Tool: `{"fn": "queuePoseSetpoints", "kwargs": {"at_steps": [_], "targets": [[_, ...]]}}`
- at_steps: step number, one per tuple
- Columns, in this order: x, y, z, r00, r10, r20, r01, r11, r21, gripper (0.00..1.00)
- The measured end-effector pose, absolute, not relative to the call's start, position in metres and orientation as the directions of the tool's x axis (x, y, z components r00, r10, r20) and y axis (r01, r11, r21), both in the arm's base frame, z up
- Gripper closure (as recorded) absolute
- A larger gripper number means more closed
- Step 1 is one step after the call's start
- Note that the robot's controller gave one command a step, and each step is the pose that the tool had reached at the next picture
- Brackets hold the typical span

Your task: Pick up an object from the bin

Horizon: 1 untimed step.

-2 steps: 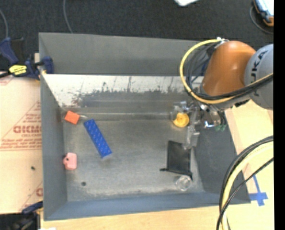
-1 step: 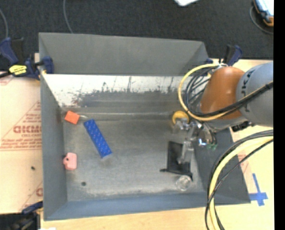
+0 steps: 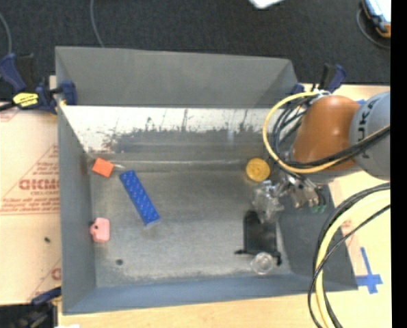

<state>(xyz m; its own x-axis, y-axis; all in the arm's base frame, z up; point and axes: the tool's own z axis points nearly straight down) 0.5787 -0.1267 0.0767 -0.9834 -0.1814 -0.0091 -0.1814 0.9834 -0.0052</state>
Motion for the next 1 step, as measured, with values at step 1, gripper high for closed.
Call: {"fn": "queuePoseSetpoints", "kwargs": {"at_steps": [1], "targets": [[0.5787,-0.1267,0.0767,-0.983,-0.182,-0.009,-0.182,0.983,-0.005,0.0]]}}
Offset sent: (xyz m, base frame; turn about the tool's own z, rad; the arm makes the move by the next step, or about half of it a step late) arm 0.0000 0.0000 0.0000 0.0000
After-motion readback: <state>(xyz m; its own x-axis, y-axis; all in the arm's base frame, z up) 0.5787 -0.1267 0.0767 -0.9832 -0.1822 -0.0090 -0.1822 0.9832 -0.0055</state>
